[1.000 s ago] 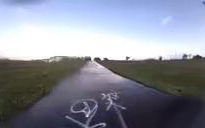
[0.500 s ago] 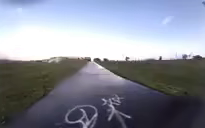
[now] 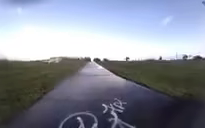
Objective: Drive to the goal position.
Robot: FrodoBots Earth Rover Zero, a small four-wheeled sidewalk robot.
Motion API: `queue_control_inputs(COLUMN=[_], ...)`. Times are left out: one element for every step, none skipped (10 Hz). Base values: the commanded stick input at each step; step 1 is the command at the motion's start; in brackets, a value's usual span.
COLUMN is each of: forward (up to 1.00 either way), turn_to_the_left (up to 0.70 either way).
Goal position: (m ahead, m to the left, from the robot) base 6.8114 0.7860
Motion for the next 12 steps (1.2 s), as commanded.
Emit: queue_control_inputs(forward=[0.45,0.45,0.45,0.45,0.45,0.45,0.45,0.45,0.45,0.45,0.45,0.45], turn_to_the_left=[0.00,0.00,0.00,0.00,0.00,0.00,0.00,0.00,0.00,0.00,0.00,0.00])
